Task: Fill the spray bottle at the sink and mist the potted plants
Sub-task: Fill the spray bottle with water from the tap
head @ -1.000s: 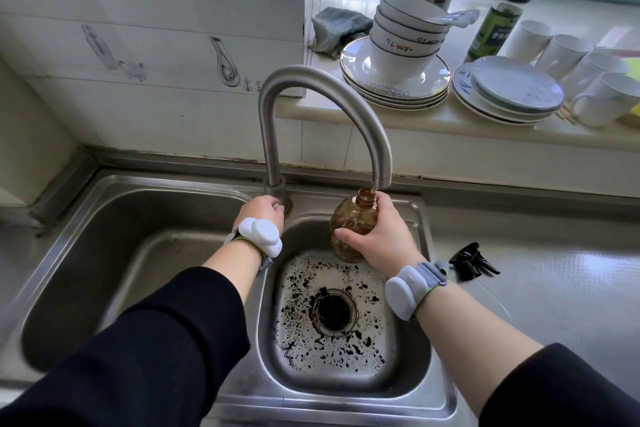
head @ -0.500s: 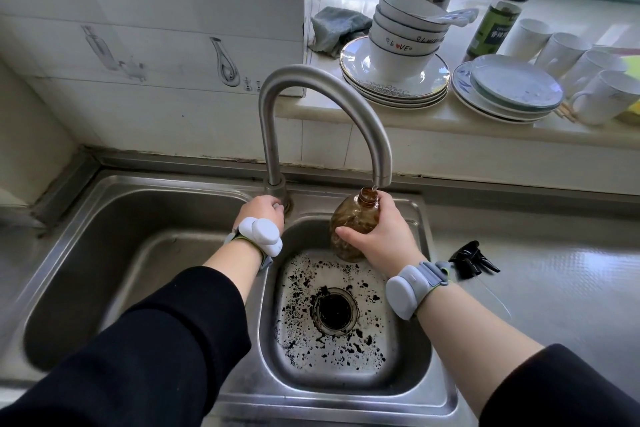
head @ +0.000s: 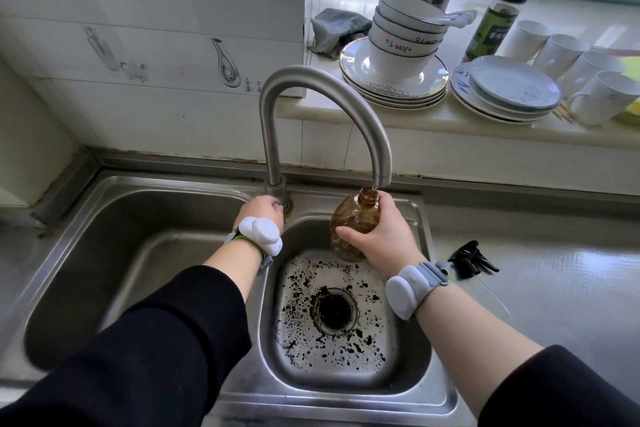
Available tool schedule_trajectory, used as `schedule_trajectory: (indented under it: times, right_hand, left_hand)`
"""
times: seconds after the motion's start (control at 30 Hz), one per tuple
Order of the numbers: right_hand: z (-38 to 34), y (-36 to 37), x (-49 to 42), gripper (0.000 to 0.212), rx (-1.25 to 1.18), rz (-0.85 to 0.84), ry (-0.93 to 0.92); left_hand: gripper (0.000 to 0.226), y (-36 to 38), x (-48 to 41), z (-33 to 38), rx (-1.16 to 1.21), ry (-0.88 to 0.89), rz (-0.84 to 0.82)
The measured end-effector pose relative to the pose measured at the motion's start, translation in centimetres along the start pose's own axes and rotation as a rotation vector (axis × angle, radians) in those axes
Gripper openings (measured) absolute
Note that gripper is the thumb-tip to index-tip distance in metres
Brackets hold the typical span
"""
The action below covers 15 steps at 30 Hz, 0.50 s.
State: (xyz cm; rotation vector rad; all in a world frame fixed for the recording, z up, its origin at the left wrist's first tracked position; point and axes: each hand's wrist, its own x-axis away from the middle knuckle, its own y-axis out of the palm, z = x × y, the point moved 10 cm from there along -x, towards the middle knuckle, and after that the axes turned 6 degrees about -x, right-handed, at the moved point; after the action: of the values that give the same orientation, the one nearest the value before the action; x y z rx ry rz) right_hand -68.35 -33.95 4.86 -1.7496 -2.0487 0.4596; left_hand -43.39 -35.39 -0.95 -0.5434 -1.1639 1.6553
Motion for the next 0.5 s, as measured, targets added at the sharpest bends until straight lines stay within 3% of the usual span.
schedule_trajectory:
  times: [0.5]
  right_hand:
    - [-0.2,-0.24,0.23,0.08,-0.025,0.01,0.0]
  left_hand:
    - [0.028,0.11,-0.03,0.24,-0.014,-0.001,-0.033]
